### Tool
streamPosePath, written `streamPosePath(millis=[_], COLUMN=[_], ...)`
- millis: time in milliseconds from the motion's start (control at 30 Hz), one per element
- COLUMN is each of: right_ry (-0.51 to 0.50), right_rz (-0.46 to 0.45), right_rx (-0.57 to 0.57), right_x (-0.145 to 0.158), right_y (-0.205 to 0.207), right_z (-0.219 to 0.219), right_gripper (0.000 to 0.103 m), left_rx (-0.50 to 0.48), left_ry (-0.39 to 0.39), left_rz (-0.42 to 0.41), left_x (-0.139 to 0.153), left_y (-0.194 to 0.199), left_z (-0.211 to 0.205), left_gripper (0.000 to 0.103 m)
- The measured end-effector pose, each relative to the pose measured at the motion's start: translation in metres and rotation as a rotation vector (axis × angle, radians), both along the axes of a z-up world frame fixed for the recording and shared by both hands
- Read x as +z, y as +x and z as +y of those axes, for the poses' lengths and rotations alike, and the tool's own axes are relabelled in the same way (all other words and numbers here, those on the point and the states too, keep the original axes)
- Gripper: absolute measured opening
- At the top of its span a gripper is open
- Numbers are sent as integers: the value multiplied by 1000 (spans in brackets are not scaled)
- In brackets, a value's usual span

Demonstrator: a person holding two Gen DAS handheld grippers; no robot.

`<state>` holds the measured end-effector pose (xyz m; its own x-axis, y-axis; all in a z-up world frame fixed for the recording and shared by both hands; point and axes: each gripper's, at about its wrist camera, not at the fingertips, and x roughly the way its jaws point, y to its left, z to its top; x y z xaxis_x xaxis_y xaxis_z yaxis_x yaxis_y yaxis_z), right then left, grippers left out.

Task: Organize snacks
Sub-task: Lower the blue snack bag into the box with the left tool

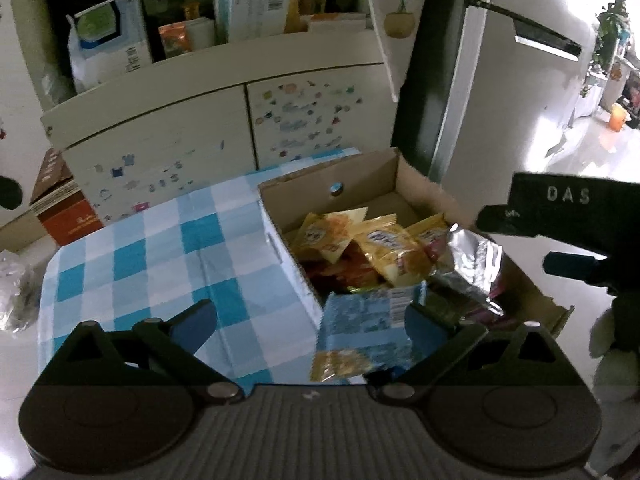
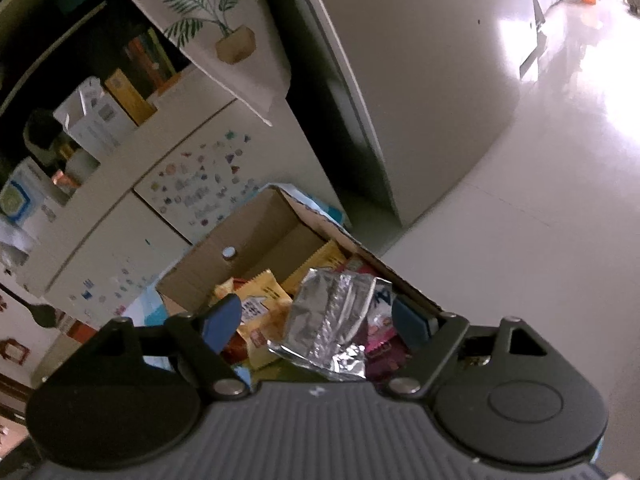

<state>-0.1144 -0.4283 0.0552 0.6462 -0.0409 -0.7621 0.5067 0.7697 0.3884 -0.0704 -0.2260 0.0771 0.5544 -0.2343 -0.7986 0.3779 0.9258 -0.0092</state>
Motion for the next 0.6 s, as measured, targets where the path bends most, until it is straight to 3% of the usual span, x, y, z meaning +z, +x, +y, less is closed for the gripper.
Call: streamPosePath(millis=[400,600], right_ry=[-159,-205], right_rz=[84,108], right_rx=[55,99], right_x=[-2,-3], right_y=[-11,-19], right_z=[26,43], right_gripper=[88,92], left_rx=[81,97], left_ry=[45,76], left_rz=[56,43], left_x=[0,2], left_y=[2,2], left_z=[21,25], left_gripper=[103,103])
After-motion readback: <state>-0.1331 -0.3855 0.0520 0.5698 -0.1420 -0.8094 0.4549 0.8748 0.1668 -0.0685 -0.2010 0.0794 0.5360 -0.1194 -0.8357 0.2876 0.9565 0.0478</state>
